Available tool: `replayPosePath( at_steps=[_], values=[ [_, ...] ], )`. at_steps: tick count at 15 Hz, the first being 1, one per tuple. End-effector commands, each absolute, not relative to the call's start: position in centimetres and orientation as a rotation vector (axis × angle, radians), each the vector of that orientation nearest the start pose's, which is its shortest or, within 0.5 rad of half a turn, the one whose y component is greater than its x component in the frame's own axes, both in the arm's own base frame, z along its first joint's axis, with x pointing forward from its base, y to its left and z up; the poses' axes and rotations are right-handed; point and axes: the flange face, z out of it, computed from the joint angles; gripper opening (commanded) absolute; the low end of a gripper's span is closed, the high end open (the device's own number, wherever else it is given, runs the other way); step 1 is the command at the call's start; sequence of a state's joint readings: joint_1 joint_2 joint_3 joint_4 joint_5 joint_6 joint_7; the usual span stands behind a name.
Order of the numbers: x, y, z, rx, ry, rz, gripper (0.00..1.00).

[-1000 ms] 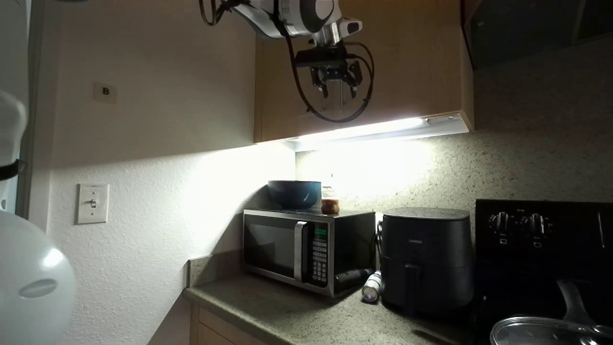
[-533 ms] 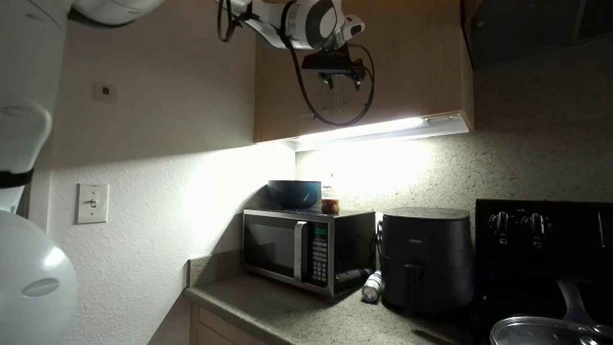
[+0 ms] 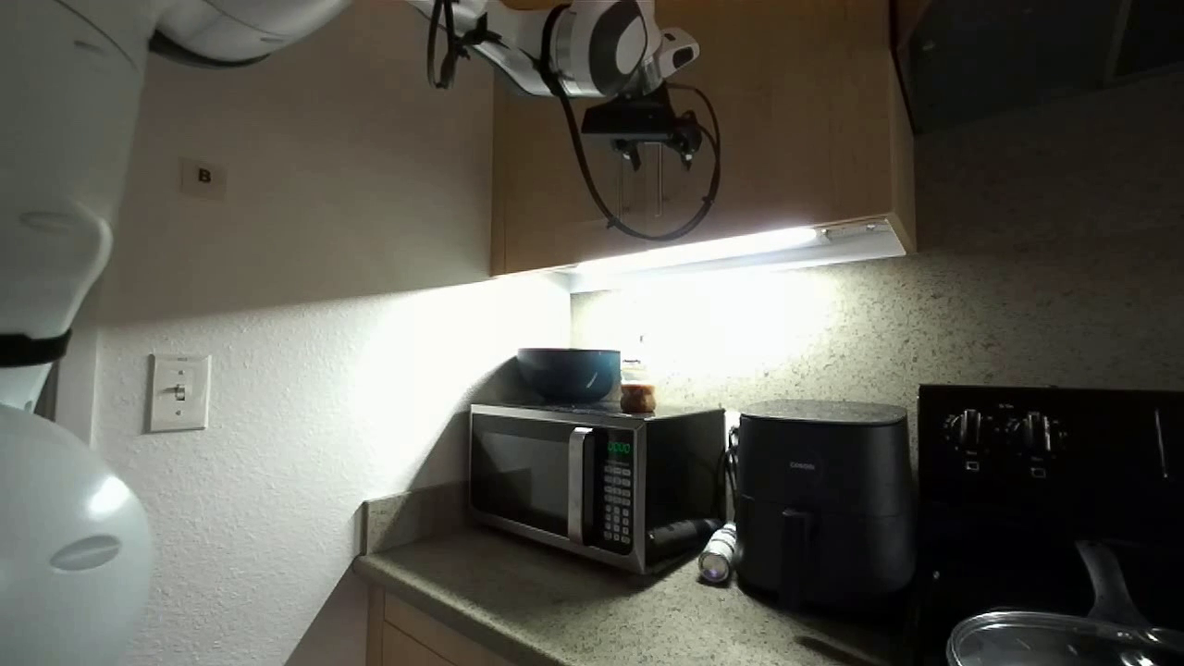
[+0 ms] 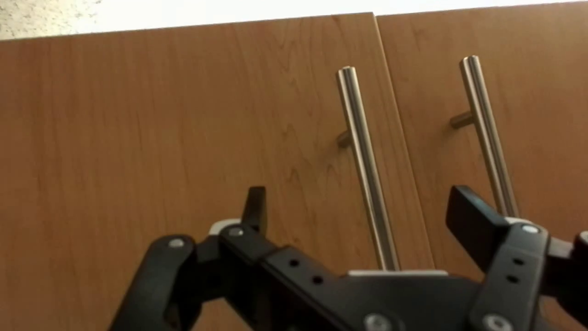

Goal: Open the right door of the cabinet

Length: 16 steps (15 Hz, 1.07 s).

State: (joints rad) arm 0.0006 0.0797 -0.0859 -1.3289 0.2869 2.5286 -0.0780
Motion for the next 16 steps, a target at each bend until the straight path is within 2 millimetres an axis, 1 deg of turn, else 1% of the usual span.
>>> replayPosePath(
  at_steps=[1,2,3,4,8,13,15,16],
  values=[
    [61.8,-4.8,82.0,-2.497,0.107,-1.643,1.0],
    [62.0,-4.8,82.0,-2.499,0.103,-1.646,0.75],
    [62.3,-4.8,81.9,-2.501,0.098,-1.644,0.74],
    [62.5,-4.8,81.9,-2.504,0.093,-1.646,0.68],
    [62.9,-4.9,81.8,-2.508,0.075,-1.655,0.41],
    [62.6,-5.3,81.8,-2.506,0.084,-1.645,0.08],
    [62.5,-5.1,81.8,-2.514,0.099,-1.628,0.03],
    [62.3,-5.2,81.8,-2.527,0.104,-1.622,0.04]
  ],
)
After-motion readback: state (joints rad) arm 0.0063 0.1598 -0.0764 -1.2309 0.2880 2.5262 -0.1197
